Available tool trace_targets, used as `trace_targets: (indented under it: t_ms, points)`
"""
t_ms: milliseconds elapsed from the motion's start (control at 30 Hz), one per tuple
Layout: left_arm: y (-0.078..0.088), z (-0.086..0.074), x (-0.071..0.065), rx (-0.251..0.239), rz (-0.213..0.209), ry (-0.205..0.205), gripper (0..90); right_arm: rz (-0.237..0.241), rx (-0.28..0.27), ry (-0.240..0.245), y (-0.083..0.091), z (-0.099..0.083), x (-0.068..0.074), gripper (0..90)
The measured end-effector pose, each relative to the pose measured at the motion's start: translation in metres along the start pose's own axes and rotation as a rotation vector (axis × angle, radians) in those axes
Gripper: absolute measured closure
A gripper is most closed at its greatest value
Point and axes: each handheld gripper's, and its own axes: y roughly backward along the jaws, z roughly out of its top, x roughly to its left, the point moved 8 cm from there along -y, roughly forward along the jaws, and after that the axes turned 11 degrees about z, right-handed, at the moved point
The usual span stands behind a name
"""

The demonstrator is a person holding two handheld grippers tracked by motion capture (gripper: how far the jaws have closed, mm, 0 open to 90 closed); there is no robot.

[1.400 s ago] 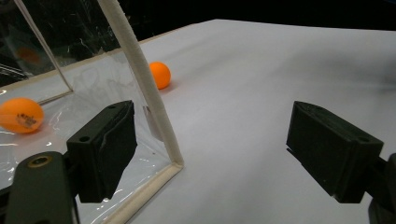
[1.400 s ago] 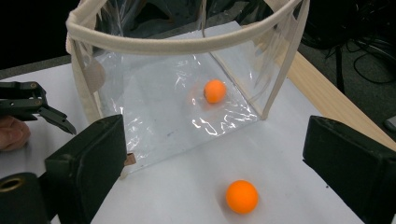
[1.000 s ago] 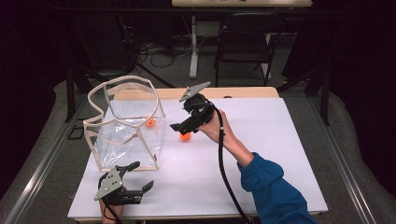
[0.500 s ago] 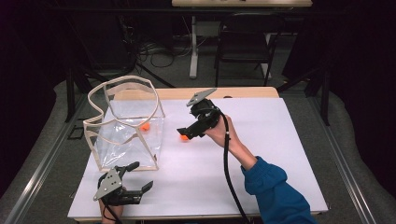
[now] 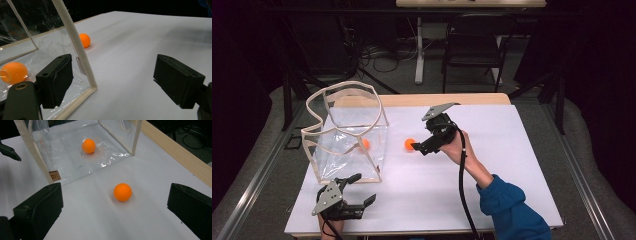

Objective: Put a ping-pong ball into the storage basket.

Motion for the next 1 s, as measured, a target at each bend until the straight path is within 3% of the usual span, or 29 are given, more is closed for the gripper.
trace_targets:
  t_ms: [600, 1000]
  points:
    - [0.000, 0.000, -0.003, 0.005, -0.009, -0.004, 15.8, -0.025, 0.015, -0.019, -0.005, -0.021, -0.005, 0.0]
    - [-0.002, 0.000, -0.002, 0.007, -0.007, -0.010, 15.9, -0.040, 0.057, -0.020, -0.025, -0.026, -0.015, 0.0]
